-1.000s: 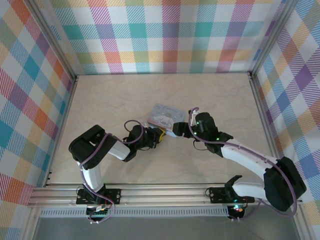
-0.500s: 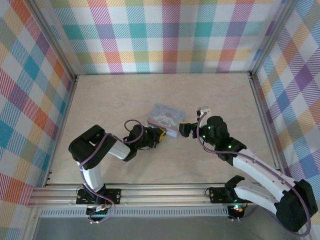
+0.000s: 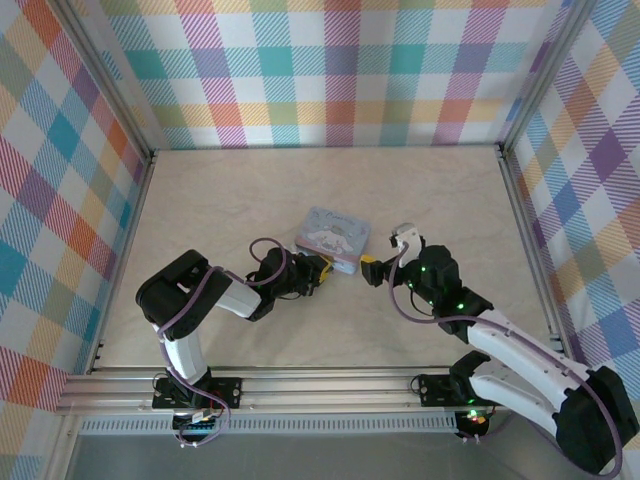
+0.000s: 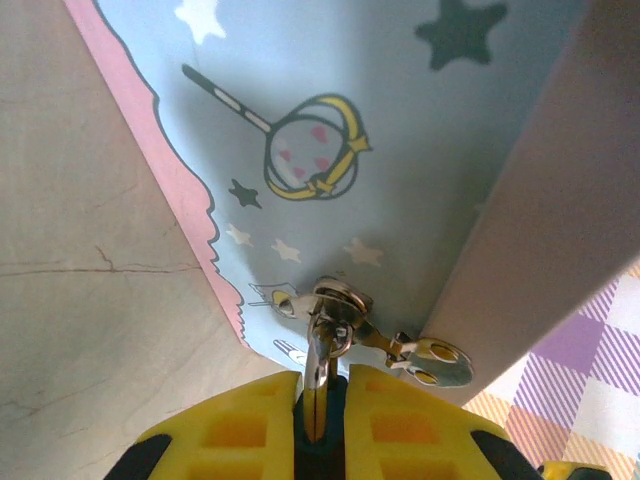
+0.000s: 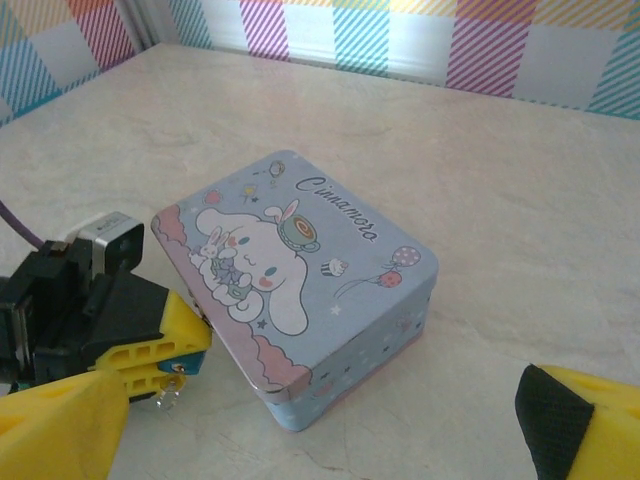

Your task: Unlock the padlock with the key

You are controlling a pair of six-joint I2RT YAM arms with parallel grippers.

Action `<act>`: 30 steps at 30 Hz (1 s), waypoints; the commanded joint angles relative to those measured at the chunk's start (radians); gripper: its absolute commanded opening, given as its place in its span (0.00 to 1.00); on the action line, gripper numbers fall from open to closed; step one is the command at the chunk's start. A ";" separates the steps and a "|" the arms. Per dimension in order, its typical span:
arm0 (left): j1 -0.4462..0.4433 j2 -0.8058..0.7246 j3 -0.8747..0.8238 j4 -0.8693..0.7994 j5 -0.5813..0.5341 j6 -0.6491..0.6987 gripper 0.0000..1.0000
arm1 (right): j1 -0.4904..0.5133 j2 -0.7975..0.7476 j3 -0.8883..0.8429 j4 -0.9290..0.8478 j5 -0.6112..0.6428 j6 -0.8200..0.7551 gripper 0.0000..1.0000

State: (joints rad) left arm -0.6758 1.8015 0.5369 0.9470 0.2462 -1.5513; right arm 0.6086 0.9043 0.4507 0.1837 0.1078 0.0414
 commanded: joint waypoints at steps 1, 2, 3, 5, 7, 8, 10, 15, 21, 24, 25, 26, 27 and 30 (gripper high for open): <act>-0.010 -0.020 0.017 -0.024 0.015 -0.007 0.04 | -0.002 0.038 0.035 0.026 -0.032 -0.113 1.00; -0.010 -0.019 0.015 -0.026 0.013 -0.008 0.04 | -0.003 0.048 0.038 0.026 -0.038 -0.130 1.00; -0.010 -0.019 0.014 -0.027 0.011 -0.011 0.04 | -0.003 0.059 0.041 0.027 -0.045 -0.170 1.00; -0.010 -0.019 0.014 -0.028 0.011 -0.017 0.03 | -0.003 0.078 0.046 0.025 -0.062 -0.226 1.00; -0.010 -0.020 0.015 -0.038 0.013 -0.022 0.03 | -0.001 0.098 0.053 0.015 -0.080 -0.291 1.00; -0.010 -0.018 0.018 -0.040 0.015 -0.024 0.02 | -0.001 0.106 0.055 0.012 -0.089 -0.322 1.00; -0.010 -0.017 0.021 -0.041 0.020 -0.029 0.02 | 0.005 0.123 0.058 0.005 -0.101 -0.393 1.00; -0.011 -0.012 0.031 -0.043 0.031 -0.039 0.00 | 0.051 0.176 0.053 0.006 -0.088 -0.606 1.00; -0.011 -0.005 0.033 -0.044 0.037 -0.050 0.00 | 0.122 0.270 0.030 0.100 0.001 -0.735 1.00; -0.011 -0.004 0.030 -0.038 0.039 -0.055 0.00 | 0.174 0.312 0.029 0.133 0.052 -0.800 0.96; -0.011 -0.004 0.032 -0.035 0.040 -0.054 0.00 | 0.186 0.321 0.029 0.143 0.064 -0.808 0.94; -0.011 -0.004 0.031 -0.034 0.041 -0.056 0.00 | 0.197 0.329 0.027 0.158 0.070 -0.814 0.92; -0.011 -0.004 0.031 -0.034 0.039 -0.056 0.00 | 0.205 0.335 0.025 0.176 0.069 -0.815 0.90; -0.011 -0.004 0.034 -0.034 0.039 -0.056 0.00 | 0.220 0.345 0.027 0.198 0.058 -0.811 0.86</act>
State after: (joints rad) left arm -0.6758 1.8011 0.5545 0.9192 0.2695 -1.5860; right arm 0.8154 1.2438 0.4805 0.3027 0.1535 -0.7261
